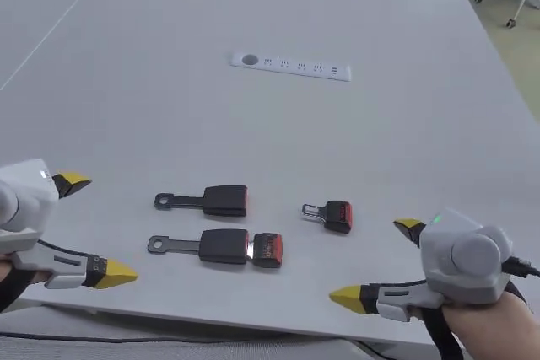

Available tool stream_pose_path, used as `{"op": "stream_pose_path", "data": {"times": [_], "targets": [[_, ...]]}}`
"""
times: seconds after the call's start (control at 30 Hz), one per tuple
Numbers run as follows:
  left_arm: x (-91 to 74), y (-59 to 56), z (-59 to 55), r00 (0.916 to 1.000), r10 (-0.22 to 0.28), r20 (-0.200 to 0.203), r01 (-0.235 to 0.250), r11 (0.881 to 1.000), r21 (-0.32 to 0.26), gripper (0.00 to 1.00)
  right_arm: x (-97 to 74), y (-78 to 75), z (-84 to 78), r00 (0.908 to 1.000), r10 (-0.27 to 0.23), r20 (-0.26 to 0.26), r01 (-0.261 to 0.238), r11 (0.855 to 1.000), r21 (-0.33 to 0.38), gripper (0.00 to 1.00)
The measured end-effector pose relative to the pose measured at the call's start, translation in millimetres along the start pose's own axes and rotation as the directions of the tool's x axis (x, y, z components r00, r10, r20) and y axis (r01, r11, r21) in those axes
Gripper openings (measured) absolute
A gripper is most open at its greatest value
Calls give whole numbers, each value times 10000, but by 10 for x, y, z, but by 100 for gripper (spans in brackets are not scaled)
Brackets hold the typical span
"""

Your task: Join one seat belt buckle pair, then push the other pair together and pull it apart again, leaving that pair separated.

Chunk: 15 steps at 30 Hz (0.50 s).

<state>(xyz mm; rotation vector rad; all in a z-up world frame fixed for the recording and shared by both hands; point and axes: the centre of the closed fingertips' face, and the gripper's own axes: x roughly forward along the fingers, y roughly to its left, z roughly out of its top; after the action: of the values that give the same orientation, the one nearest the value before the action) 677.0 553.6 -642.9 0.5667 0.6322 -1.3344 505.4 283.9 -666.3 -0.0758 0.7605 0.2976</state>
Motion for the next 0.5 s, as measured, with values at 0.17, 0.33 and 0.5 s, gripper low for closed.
{"op": "stream_pose_path", "data": {"times": [0.17,0.33,0.5], "targets": [[24,6,-69,9997,31,-244,-30,10000,29,100,4,-22,4,10000,-66,13,66,10000,-15,98],[21,22,-71,9996,88,-256,-87,10000,24,100,-4,14,35,9999,-40,101,44,9995,-313,99],[10,56,-67,9997,196,-164,-200,9996,-214,100,-14,13,42,10000,-43,59,45,9993,-360,99]]}}
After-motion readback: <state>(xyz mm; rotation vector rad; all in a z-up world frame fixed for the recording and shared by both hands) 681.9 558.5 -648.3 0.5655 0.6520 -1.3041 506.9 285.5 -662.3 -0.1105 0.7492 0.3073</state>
